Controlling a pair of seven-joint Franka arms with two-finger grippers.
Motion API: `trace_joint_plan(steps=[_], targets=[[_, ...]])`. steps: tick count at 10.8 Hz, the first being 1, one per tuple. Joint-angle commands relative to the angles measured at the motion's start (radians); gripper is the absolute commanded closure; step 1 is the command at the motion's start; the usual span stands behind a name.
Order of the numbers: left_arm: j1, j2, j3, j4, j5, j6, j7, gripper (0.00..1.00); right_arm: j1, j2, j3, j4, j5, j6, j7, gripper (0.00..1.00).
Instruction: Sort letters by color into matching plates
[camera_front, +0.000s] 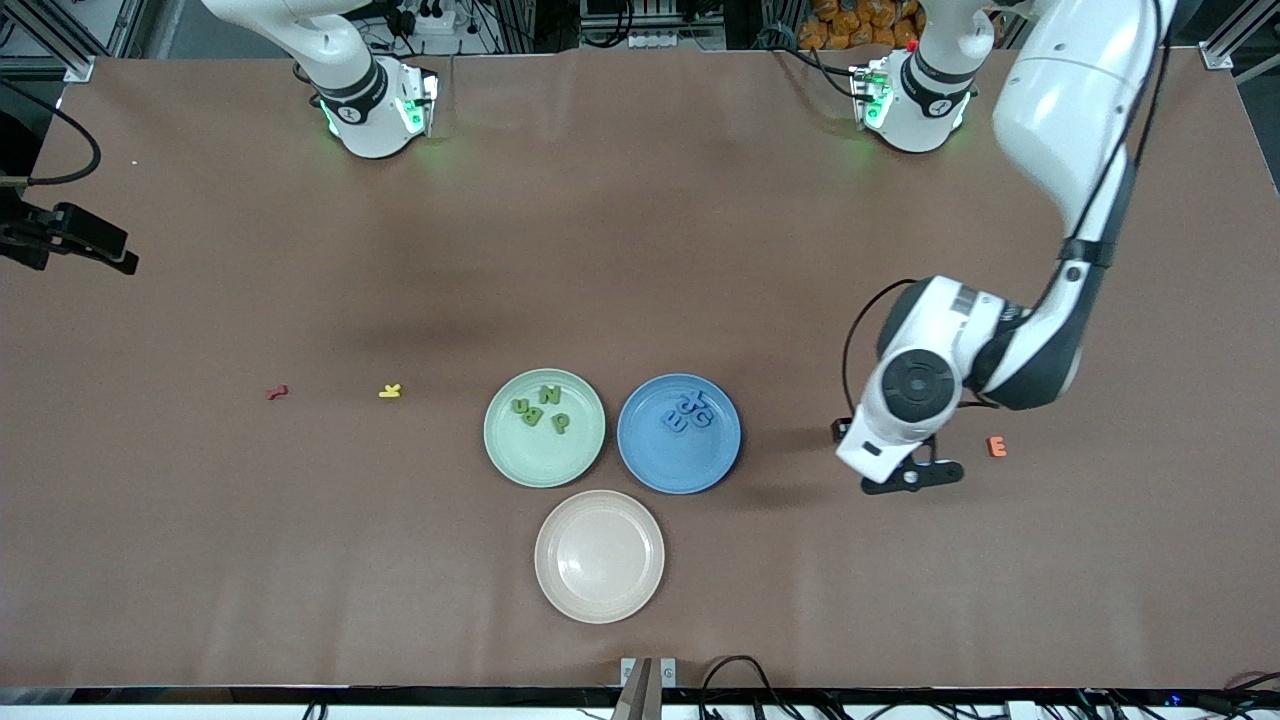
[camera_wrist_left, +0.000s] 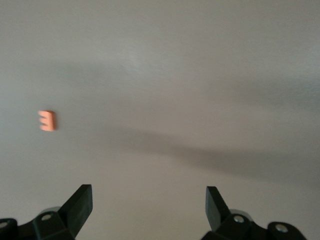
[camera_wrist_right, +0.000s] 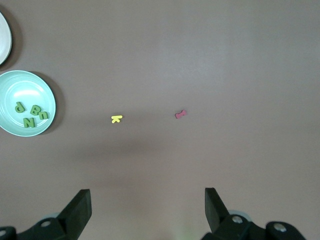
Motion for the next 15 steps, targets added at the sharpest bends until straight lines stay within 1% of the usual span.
trace_joint_plan(steps=[1,3,4,6,8,11,13,14,15], targets=[[0.082,-0.079,-0.009,-0.012,-0.062,-0.043,0.187,0.0,0.004,-0.006,0.005,0.01,-0.015,0.003,0.024,0.0],[0.117,-0.103,-0.009,-0.009,-0.07,-0.045,0.256,0.0,0.004,-0.004,0.005,0.014,-0.015,0.007,0.024,0.0],[0.129,-0.119,-0.009,-0.009,-0.093,-0.046,0.294,0.0,0.004,-0.003,0.005,0.013,-0.015,0.005,0.024,0.0],[0.158,-0.158,-0.011,-0.006,-0.113,-0.078,0.377,0.0,0.004,-0.003,0.005,0.013,-0.015,0.007,0.024,0.0],[0.163,-0.192,-0.012,0.009,-0.133,-0.126,0.388,0.0,0.005,-0.001,0.005,0.013,-0.017,0.007,0.024,0.0],[0.162,-0.241,-0.009,0.067,-0.248,-0.201,0.385,0.0,0.004,-0.001,0.005,0.013,-0.017,0.007,0.023,0.0],[0.162,-0.269,-0.012,0.109,-0.271,-0.27,0.385,0.0,0.002,-0.001,0.008,0.013,-0.015,0.002,0.021,0.0],[0.163,-0.289,-0.006,0.124,-0.286,-0.286,0.387,0.0,-0.024,-0.003,0.039,0.013,-0.015,0.004,0.014,0.0],[0.165,-0.319,-0.005,0.124,-0.292,-0.287,0.387,0.0,-0.095,-0.003,0.113,0.013,-0.015,0.004,0.018,0.0]])
